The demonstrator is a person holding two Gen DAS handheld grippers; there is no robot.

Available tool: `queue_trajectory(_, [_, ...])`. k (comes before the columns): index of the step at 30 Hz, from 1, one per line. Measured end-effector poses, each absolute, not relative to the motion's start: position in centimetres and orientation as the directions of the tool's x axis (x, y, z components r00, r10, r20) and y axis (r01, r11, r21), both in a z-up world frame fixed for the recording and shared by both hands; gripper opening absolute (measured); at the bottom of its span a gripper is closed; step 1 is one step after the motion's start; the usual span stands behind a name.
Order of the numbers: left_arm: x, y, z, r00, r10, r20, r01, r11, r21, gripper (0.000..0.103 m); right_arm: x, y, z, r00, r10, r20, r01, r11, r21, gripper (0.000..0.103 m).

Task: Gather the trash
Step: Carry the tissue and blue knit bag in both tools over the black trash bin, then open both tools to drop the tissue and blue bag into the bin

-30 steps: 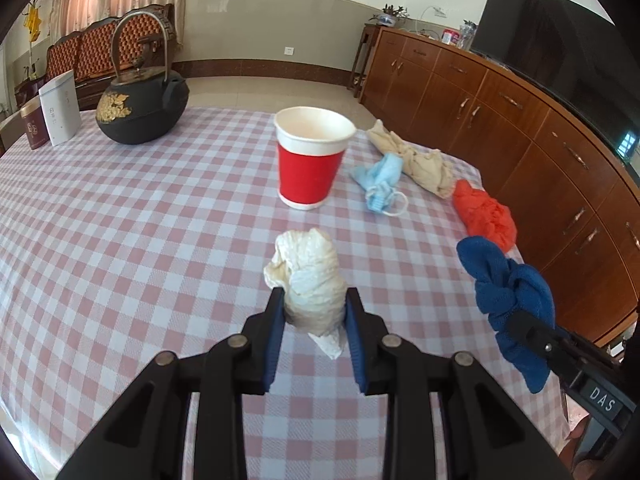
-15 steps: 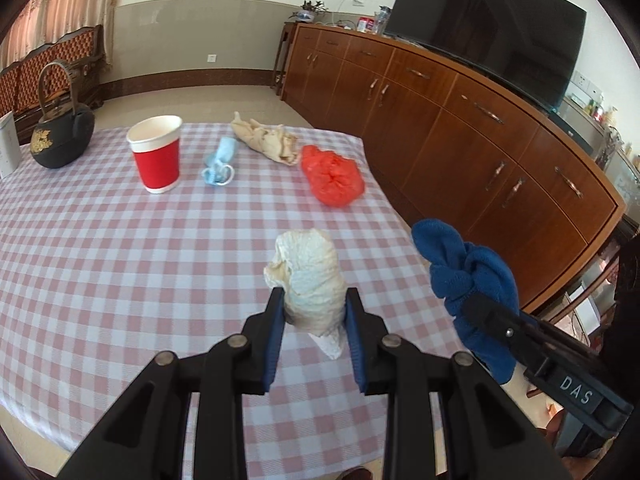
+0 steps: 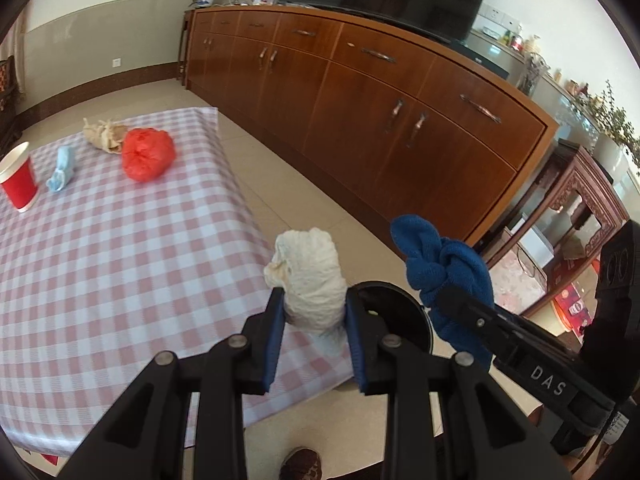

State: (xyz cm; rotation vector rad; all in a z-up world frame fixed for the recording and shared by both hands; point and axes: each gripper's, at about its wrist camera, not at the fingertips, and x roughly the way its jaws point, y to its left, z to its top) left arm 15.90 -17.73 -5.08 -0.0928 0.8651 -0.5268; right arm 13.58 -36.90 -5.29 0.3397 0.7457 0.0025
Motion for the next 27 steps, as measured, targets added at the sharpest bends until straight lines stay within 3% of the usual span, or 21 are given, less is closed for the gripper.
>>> queue_trajectory(14, [14.7, -30.6, -8.6, 0.389, -0.528, -0.755, 0.553, 0.789, -0.267, 0.031, 7.9, -50.8, -9.6, 0.694, -0.012, -0.72, 0.376, 0.859, 0.347, 0.037])
queue_trajectory(27, [16.1, -35.2, -14.1, 0.321, -0.459, -0.828, 0.552, 0.802, -0.231, 0.031, 12.5, -56.5, -16.3, 0.594, 0.006, -0.804, 0.46, 0.818, 0.346, 0.037])
